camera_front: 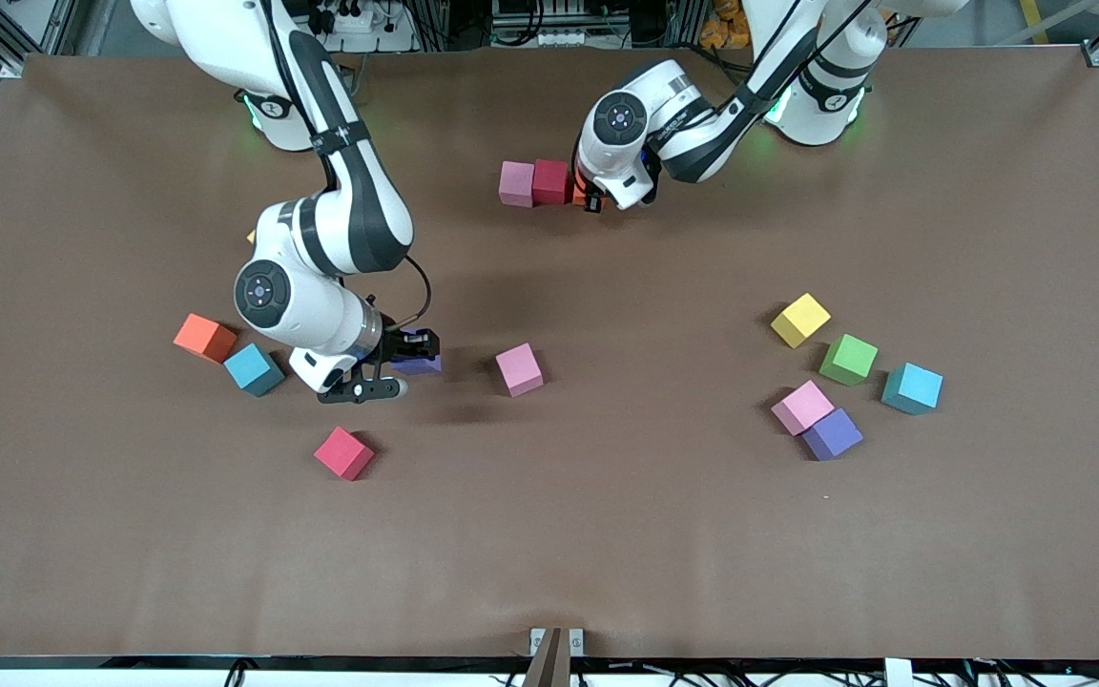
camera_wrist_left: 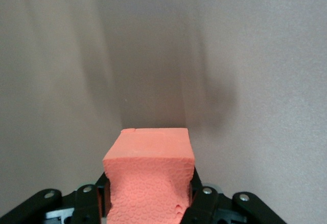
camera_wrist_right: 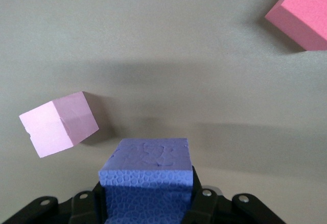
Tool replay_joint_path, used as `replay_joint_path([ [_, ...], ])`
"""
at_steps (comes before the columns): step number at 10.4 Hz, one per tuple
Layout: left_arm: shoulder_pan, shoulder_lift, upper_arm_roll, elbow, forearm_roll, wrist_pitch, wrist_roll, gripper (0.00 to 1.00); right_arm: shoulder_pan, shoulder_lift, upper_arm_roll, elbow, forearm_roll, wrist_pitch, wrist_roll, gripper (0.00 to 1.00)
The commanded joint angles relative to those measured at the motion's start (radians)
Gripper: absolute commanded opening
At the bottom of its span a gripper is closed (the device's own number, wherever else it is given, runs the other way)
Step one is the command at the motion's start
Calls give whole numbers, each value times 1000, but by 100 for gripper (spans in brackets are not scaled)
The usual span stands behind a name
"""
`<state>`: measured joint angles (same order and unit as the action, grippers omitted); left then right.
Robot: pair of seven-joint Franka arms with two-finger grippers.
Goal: Form number 2 with 11 blocks
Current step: 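Lower the orange cube beside the hot pink cube with the left gripper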
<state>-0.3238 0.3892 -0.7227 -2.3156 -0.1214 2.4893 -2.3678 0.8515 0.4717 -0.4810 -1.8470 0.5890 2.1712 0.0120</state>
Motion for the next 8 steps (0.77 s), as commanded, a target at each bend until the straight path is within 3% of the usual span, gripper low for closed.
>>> replay_joint_path([
  [1, -4, 6, -3, 24, 29, -20, -53, 15, 14, -51, -4, -44, 14, 1, 11, 19],
  [8, -27, 56, 5, 61, 29, -17, -53, 16, 61, -68, -7, -61, 14, 7, 69, 19],
])
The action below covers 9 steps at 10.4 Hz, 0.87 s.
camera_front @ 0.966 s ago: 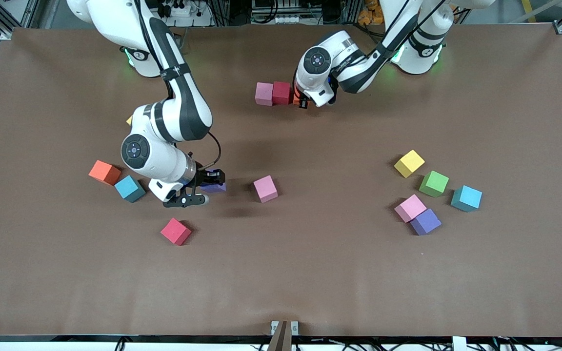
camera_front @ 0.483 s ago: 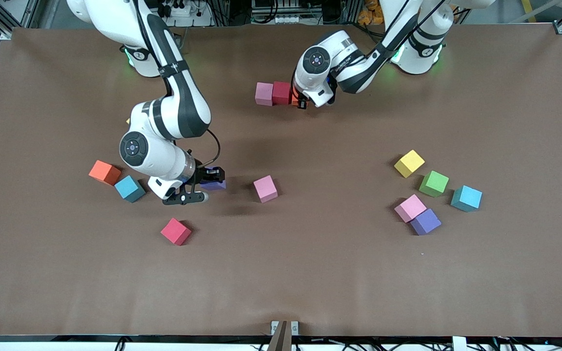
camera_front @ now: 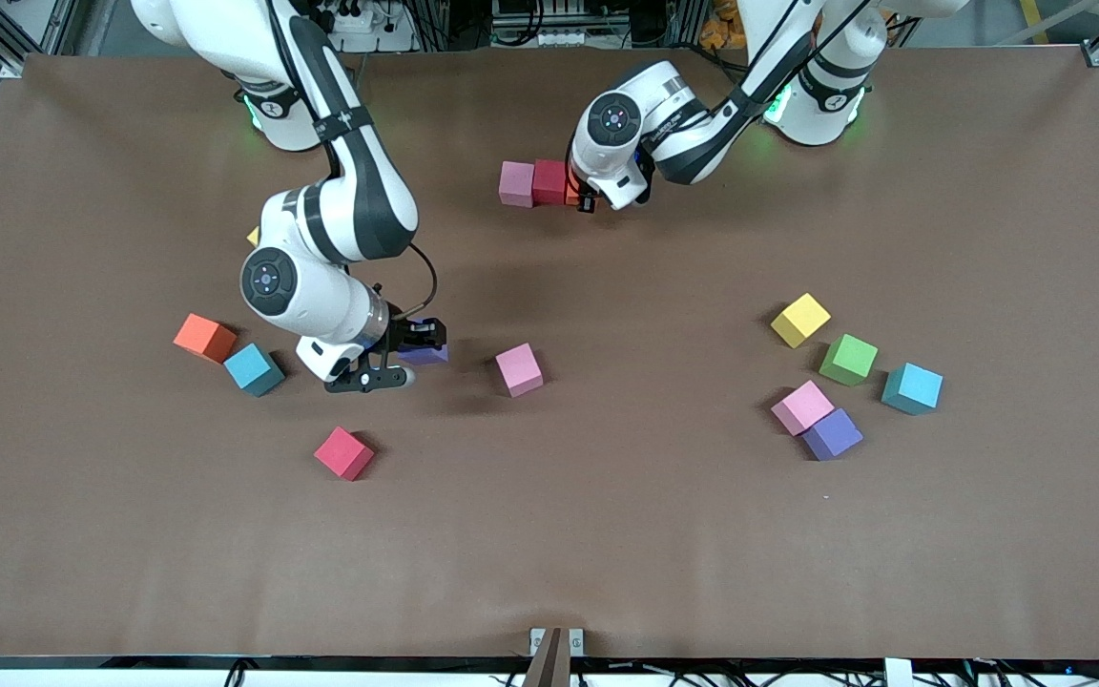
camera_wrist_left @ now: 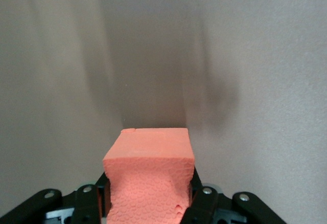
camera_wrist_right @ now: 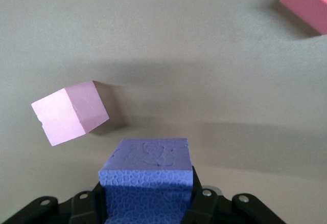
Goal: Form number 2 with 11 blocks
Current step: 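Lower the orange cube beside the hot pink cube with the left gripper, then release the orange cube with the left gripper while the right gripper carries purple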
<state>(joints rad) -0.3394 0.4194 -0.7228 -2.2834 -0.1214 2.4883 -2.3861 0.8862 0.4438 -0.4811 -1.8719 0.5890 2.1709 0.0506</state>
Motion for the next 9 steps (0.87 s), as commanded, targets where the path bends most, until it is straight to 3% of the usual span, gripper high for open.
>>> replay_joint_path([
  [1, -13, 28, 6, 28, 29, -16, -34, 19, 31, -42, -7, -36, 12, 7, 41, 19],
  [3, -12, 35, 11, 28, 29, -16, -27, 33, 45, -46, -7, -36, 12, 7, 51, 19],
  [4, -12, 35, 17, 28, 31, -17, -24, 49, 48, -47, -7, -39, 12, 9, 58, 19],
  [5, -12, 35, 17, 28, 31, -16, -24, 81, 54, -48, -7, -42, 12, 10, 58, 19],
  [6, -12, 35, 17, 28, 32, -17, -22, 100, 57, -48, -7, -44, 12, 10, 58, 19],
  [9, -9, 25, 13, 28, 80, -20, -33, 100, 68, -48, -7, -44, 12, 12, 63, 19],
])
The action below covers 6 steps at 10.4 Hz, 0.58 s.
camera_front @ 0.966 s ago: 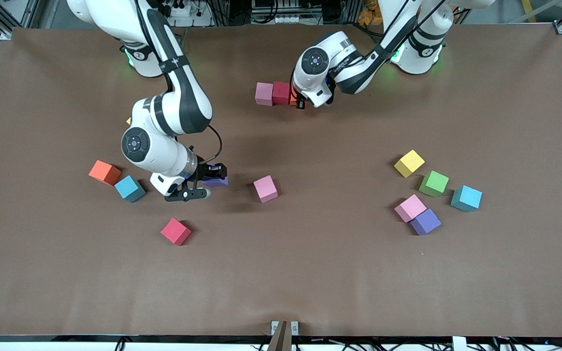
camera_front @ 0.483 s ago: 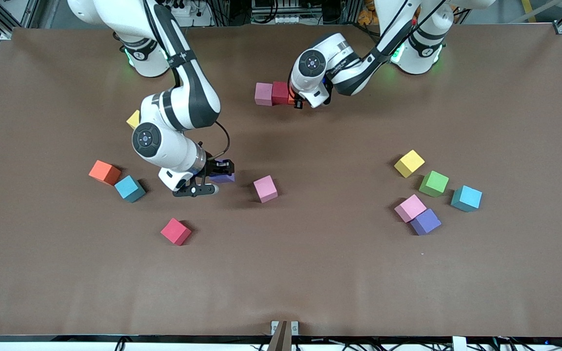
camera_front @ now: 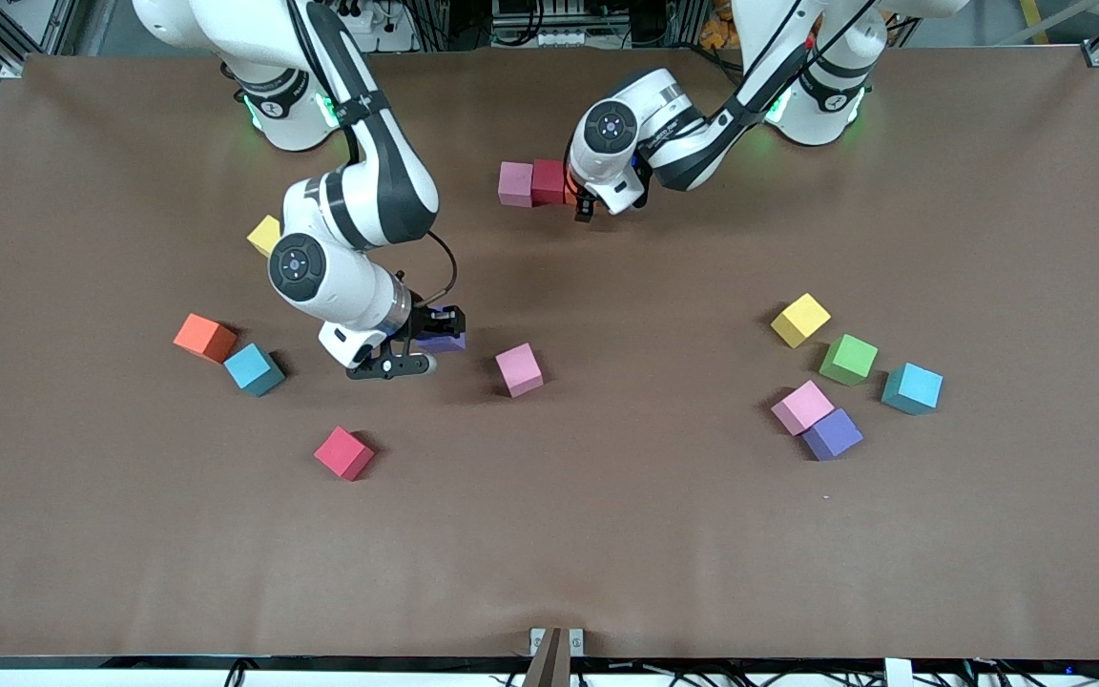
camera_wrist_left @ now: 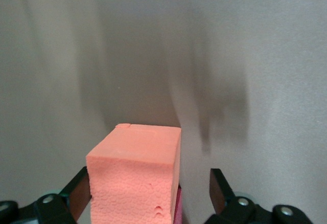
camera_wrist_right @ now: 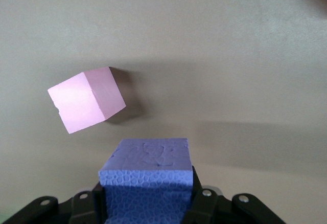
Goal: Form number 2 with 11 blocks
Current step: 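Release the orange cube with the left gripper while the right gripper carries purple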
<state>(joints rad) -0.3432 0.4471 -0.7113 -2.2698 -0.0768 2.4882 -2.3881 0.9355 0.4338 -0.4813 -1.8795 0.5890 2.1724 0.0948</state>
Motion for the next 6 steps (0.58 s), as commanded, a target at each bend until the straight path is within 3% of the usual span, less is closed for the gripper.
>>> replay_joint_path([
  [1, -3, -11, -3, 15, 35, -28, -31, 100, 23, -37, -7, -36, 12, 10, 35, 19],
  [6, 12, -67, -54, 13, 46, -110, -20, 100, 91, -35, -7, -76, 12, 76, 120, 19],
])
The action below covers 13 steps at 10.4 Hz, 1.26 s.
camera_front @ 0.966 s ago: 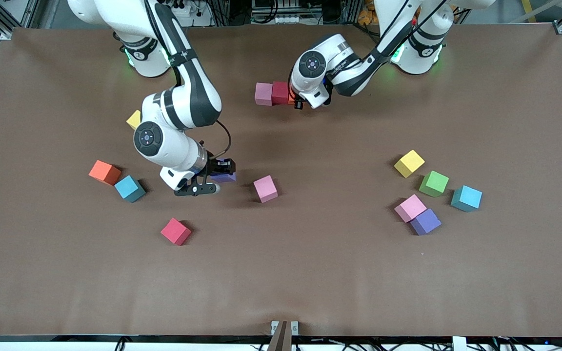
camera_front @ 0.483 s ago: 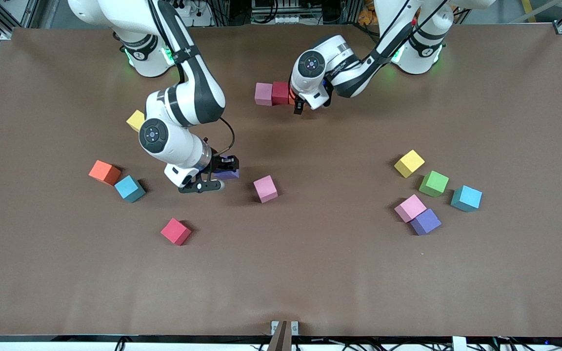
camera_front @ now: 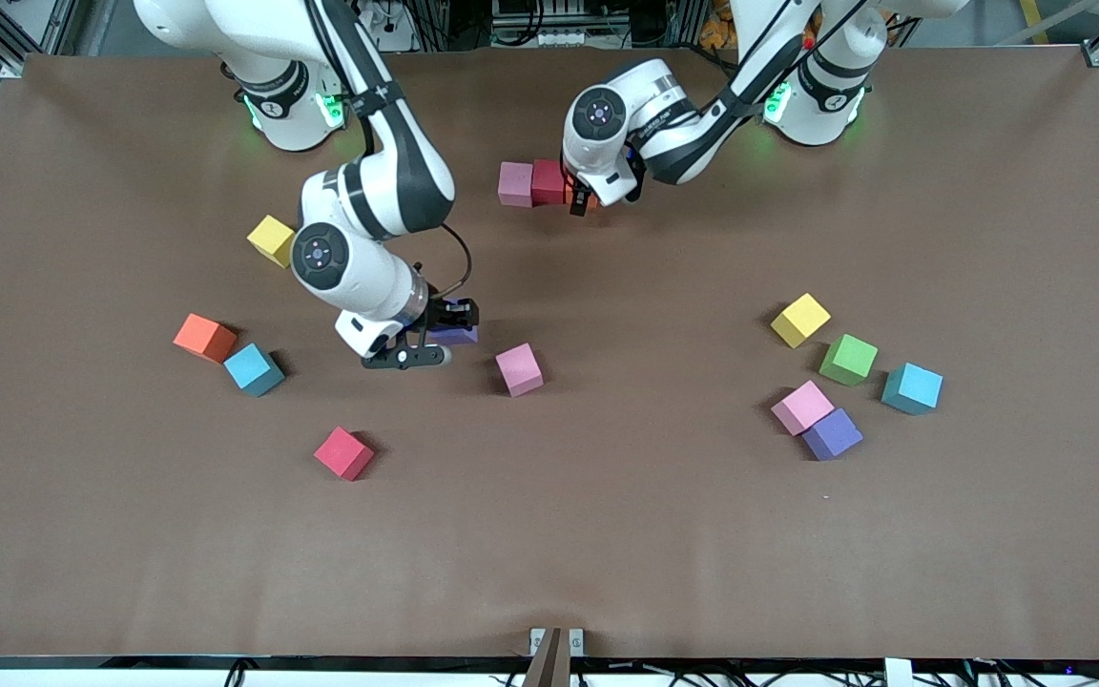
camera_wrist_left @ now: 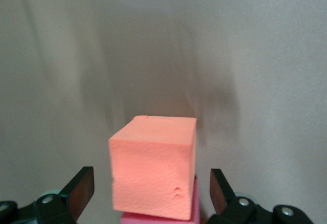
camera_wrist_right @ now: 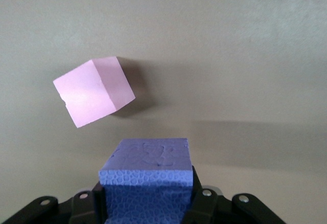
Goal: Form number 2 with 11 blocks
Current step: 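Release the orange cube with the left gripper while the right gripper carries purple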
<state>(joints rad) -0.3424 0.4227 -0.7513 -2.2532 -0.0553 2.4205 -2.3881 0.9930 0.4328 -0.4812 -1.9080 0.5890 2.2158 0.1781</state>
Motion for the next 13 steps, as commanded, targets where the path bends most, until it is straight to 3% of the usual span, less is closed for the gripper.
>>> replay_joint_path([
  [1, 31, -59, -20, -3, 25, -58, -20, 100, 50, -34, -7, -49, 12, 42, 70, 19],
  [3, 90, -106, -37, -2, 25, -98, 28, 100, 99, -34, -7, -69, 12, 74, 154, 19],
  [5, 260, -174, -149, -2, 20, -174, 128, 100, 150, -31, -7, -86, 12, 113, 228, 18],
  [8, 408, -289, -154, 0, -47, -311, 456, 100, 249, -16, -8, -91, 8, 145, 384, 17],
  [9, 449, -307, -132, 0, -55, -326, 568, 100, 286, -11, -8, -89, 3, 160, 440, 16],
  [13, 459, -317, 90, 39, -29, -379, 1023, 100, 452, 58, -10, -85, 0, 243, 645, 14],
])
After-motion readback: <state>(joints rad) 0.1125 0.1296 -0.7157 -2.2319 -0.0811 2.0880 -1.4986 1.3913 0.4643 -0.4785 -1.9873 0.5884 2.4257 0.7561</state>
